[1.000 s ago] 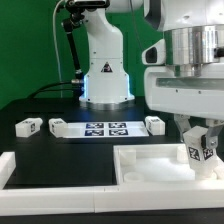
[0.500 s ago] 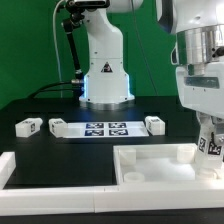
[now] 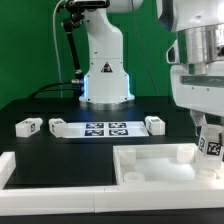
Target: Assemble square table
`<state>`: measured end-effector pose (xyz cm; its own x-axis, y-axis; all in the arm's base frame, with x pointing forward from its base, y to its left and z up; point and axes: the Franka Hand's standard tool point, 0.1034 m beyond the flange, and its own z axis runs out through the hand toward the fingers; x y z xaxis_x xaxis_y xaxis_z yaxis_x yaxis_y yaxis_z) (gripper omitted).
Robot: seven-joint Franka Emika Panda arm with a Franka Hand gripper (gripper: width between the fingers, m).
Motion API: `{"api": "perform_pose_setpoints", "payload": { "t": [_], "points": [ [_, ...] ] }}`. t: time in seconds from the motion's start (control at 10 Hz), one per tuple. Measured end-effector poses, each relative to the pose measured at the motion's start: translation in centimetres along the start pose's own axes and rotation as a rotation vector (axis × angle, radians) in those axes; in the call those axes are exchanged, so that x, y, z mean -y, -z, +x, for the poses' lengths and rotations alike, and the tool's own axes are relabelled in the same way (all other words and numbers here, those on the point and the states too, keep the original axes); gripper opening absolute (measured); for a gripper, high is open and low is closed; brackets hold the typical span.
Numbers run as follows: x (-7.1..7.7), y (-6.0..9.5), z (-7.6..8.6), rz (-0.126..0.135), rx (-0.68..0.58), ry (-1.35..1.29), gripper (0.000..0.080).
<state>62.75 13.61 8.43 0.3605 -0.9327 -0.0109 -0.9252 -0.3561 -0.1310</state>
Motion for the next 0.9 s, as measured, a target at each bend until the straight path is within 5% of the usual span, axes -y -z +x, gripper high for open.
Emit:
{"api": "perform_pose_setpoints", "payload": {
  "t": [0.2,0.5,0.7,0.9],
  "points": [
    [-0.16,-0.23,-0.14,-0.001,0.002,0.122,0.0646],
    [-0.21,-0.30,-0.05,-0.003,0.001,0.332,0.0648],
    [-0.04,-0.47,0.46,-0.009,-0.039,0.718,0.0648],
    [-0.03,-0.47,0.39,-0.004,-0.034,0.676,0.0648]
  ]
}}
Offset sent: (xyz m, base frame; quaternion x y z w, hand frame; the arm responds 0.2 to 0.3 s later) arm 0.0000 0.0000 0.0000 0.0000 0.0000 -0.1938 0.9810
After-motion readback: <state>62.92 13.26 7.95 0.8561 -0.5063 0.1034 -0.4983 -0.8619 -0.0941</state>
